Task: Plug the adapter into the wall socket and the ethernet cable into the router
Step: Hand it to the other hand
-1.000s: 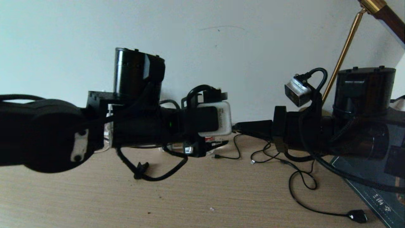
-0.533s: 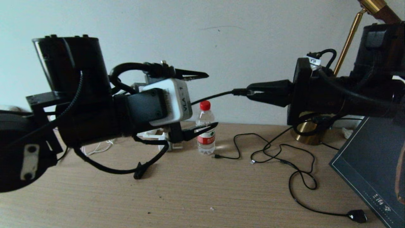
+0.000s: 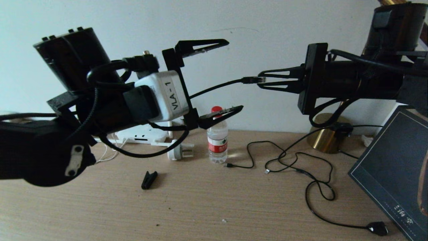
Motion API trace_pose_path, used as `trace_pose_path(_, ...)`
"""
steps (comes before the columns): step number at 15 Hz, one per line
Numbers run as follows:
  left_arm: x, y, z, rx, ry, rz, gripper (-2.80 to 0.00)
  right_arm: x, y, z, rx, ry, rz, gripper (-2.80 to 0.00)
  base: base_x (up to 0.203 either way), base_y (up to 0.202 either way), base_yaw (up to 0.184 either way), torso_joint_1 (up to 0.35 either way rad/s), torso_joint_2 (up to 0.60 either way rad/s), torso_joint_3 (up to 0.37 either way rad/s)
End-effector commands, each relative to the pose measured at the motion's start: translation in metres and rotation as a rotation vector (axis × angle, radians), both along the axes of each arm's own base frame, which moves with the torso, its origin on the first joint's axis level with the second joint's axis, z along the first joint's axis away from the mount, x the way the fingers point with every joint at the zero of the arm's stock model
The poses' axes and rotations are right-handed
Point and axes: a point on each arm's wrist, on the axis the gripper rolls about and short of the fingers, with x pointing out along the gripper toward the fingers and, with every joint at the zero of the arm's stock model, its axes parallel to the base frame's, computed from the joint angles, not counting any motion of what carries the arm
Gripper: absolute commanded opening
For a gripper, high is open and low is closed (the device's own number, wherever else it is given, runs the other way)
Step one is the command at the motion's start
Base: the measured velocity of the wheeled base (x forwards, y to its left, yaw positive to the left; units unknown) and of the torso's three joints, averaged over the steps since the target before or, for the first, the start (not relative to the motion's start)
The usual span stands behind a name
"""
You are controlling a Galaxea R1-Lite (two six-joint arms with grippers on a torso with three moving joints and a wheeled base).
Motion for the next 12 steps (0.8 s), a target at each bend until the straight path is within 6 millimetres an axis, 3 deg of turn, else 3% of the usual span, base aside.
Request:
trace_pose_path(1,0.005,-0.004,-0.006,0.016,-0.013,0.000,0.00,-0.001,0.002,-0.001,0.002,0.015,0.016,-2.80,0.000,0.000,0.000,0.000,0.00,0.000)
trace_pose_path(12,0.003,-0.013,-0.008,0.024,-0.036,-0.021,0.00,-0.018,0.009,0.004,0.005,0.061,0.128,-2.80,0.000,0.000,0.000,0.000,0.00,0.000)
